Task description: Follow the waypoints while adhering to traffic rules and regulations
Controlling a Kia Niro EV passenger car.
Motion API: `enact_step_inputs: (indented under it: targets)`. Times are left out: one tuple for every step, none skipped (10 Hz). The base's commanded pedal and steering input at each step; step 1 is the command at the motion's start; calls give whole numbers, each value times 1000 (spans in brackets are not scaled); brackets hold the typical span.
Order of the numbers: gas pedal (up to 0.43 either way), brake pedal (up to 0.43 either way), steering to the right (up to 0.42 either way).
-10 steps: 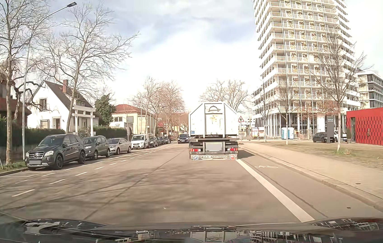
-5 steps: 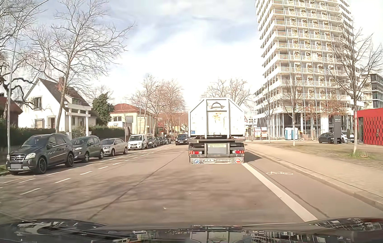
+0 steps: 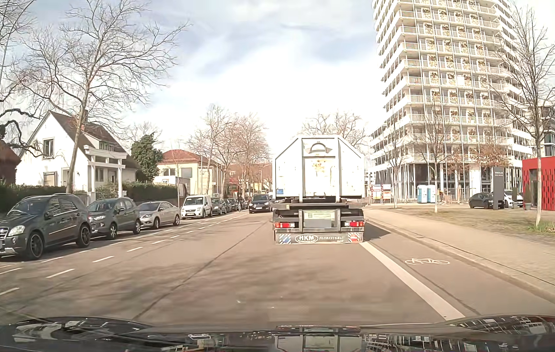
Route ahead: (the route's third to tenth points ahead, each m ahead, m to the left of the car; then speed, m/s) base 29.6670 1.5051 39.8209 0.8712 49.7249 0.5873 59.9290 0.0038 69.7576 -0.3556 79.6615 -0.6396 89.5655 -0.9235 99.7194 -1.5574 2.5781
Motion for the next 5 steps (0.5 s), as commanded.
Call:
enact_step_inputs:
  targets:
    - [0,177,-9]
    - [0,171,-9]
    - [0,189,-9]
    - [0,201,-10]
    - [0,207,-10]
